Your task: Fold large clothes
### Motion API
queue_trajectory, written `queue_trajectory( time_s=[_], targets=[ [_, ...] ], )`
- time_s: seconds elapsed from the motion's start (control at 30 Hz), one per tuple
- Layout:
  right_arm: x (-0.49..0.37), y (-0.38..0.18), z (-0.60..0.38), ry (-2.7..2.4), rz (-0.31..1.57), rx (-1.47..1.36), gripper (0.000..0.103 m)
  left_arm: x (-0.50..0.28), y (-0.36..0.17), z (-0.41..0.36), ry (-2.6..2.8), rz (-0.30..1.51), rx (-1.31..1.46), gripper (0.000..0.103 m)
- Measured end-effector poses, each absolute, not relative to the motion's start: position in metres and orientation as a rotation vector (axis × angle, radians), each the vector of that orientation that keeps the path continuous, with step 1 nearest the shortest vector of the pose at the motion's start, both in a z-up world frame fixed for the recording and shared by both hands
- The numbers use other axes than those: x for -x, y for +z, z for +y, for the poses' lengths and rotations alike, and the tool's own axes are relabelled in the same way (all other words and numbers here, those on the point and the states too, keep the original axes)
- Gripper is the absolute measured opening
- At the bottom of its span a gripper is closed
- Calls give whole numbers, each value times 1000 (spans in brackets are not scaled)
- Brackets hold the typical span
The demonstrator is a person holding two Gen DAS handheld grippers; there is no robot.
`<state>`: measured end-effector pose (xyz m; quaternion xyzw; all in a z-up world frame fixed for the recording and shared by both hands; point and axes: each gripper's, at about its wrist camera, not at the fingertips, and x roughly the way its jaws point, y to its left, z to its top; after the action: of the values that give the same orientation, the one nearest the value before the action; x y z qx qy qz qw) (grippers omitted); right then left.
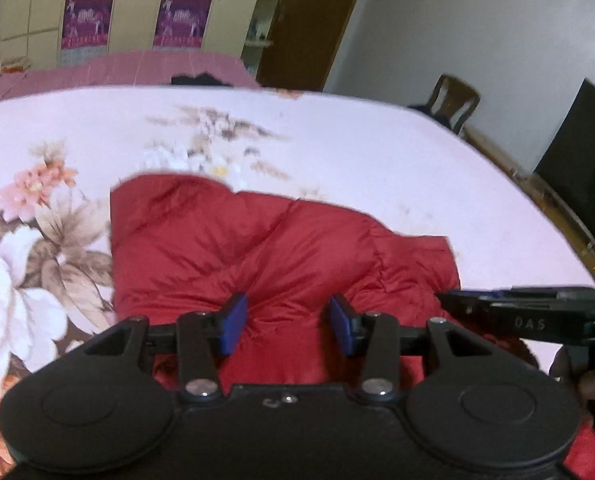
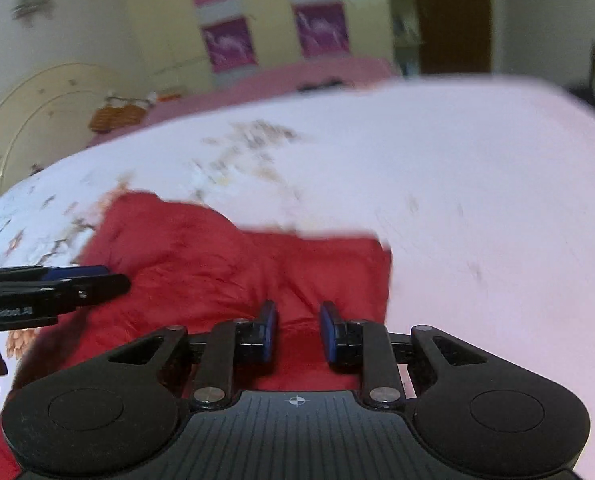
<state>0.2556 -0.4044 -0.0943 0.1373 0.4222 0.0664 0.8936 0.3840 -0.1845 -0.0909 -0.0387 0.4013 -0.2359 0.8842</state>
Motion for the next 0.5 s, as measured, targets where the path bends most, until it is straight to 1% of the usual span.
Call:
queue_trajectory(
  time_s=[0.1,0.23,0.33,0.43,0.5],
  targets=[
    [-258,-114,-423,138,892,-436,24,-387,-101,-191,-469,865,54,44],
    [-261,-111,-420,131,896,-407,23,-387,-103,-197,-452,875,21,44],
    [-257,-96,-422,117,914,-387,24,-381,-92,-195,-442,869,14,43],
    [-225,-64,-427,156,837,-376,24,-353,-68,-184,-467,806,25,43],
    [-202,-45,-427,215,820,-364,24,-326,-57,-175,-487,778,37,44]
  ],
)
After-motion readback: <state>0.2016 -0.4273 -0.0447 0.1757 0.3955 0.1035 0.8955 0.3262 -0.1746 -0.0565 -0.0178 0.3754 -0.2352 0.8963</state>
